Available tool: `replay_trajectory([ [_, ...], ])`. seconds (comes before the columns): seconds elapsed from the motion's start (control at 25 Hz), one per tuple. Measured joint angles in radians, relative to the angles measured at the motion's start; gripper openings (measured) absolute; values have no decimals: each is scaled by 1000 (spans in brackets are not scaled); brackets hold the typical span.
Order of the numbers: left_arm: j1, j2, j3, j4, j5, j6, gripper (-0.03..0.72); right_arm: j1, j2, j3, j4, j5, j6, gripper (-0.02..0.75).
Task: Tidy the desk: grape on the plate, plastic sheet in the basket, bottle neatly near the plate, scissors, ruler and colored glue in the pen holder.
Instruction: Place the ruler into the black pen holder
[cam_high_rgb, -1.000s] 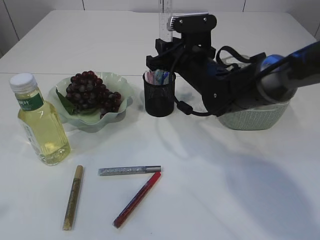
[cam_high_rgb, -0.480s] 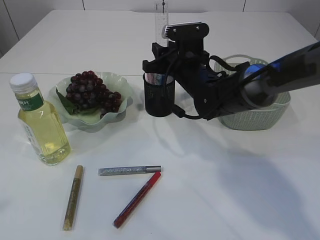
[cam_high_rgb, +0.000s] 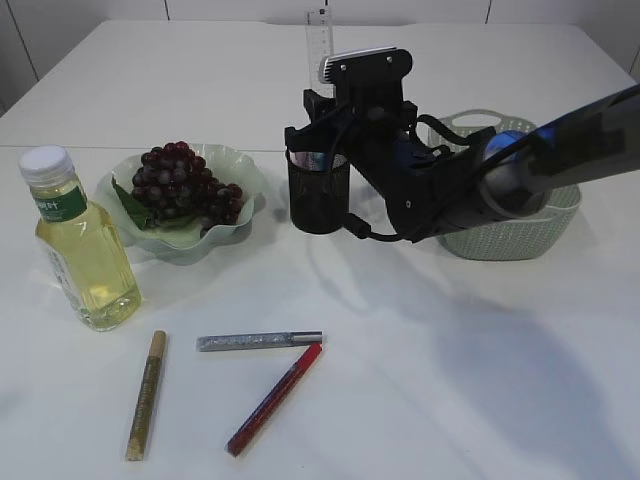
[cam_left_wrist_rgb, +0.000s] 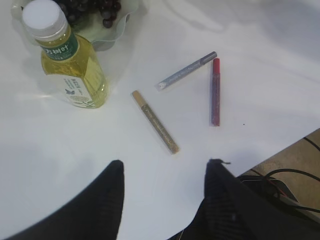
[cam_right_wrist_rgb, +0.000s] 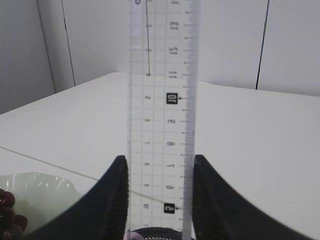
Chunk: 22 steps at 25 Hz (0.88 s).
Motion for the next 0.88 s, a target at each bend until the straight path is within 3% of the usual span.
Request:
replay_trajectory([
  [0.88,0,0,0,0,-4,0,379,0,4,0,0,8,-4,291],
])
